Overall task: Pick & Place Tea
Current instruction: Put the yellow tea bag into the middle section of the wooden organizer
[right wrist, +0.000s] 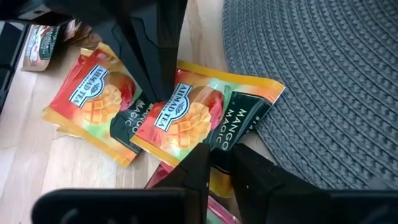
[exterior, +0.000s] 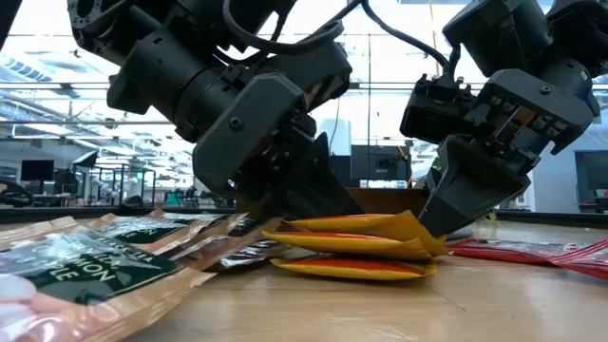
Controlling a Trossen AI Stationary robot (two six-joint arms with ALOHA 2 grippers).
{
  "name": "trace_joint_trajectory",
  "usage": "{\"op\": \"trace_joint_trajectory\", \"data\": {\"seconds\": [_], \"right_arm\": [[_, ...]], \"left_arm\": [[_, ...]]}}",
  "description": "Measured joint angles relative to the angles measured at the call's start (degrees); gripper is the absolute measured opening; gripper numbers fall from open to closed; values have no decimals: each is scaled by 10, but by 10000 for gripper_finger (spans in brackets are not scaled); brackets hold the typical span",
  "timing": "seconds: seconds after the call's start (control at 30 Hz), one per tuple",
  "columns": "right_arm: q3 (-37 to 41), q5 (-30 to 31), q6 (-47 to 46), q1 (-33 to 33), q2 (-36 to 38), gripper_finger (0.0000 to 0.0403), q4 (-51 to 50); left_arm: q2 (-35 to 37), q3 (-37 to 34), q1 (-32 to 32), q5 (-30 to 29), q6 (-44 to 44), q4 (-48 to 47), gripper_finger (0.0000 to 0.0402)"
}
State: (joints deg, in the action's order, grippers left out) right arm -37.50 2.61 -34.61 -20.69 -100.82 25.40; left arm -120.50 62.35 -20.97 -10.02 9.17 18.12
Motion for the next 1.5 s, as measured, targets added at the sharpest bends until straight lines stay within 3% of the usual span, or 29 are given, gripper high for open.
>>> {"op": "trace_joint_trajectory", "data": {"seconds": [0.27, 0.47, 0.83, 0.97, 1.1, 1.23, 1.33, 1.5], "right_arm": [[-1, -18, 48, -1, 0, 5, 1], [-5, -18, 87, -1, 11, 2, -5], [-5, -12, 177, -1, 119, 0, -83], [-5, 1, 188, -2, 152, 0, -112], [-6, 1, 218, -2, 178, 0, -154], [-6, 1, 223, 1, 192, 0, -194], [-50, 2, 223, 8, 194, 0, -261], [-210, 17, 269, 32, 169, 0, -468]], "left_arm": [[-1, 0, 1, -1, -4, 0, 16], [2, -1, -3, -6, -35, 3, 38], [88, -3, -22, -7, -73, -18, 91], [136, -3, -29, -19, -71, -66, 94], [179, -2, -48, -23, -38, -174, 93], [194, -2, -81, -103, 18, -280, 93], [194, -6, -103, -160, 45, -304, 93], [193, -32, -114, -172, 56, -281, 93]]}}
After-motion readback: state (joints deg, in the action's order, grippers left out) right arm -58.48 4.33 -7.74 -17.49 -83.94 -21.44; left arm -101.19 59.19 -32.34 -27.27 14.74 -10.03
